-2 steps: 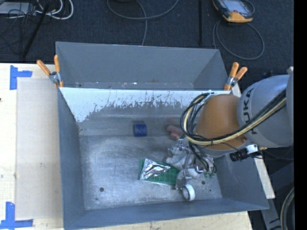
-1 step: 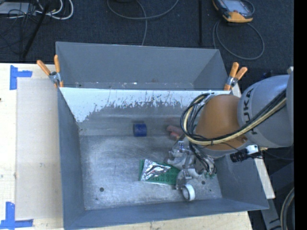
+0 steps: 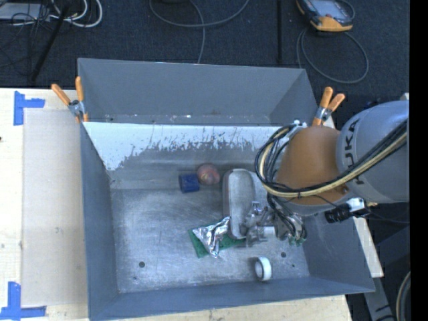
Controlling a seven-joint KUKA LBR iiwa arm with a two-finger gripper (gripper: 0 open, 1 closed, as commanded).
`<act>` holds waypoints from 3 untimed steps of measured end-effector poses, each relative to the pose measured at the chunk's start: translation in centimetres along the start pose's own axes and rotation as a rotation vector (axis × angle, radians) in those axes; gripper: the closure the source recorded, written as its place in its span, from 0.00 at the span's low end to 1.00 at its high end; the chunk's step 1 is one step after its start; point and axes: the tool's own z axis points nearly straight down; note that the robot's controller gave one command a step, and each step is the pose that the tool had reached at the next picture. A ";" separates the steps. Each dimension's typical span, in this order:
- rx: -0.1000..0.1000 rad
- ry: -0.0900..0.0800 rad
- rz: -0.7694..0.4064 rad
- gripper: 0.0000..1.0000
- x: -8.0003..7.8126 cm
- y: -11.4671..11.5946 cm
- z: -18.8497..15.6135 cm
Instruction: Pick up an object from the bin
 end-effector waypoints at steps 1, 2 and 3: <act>-0.002 -0.001 0.003 1.00 -0.1 0.0 -3.0; -0.002 0.002 0.005 1.00 -0.1 0.0 -3.2; -0.002 -0.002 0.007 1.00 -0.3 0.0 -9.4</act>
Offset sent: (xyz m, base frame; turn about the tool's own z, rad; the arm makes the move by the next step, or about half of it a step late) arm 0.0001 -0.0001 0.0286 0.0000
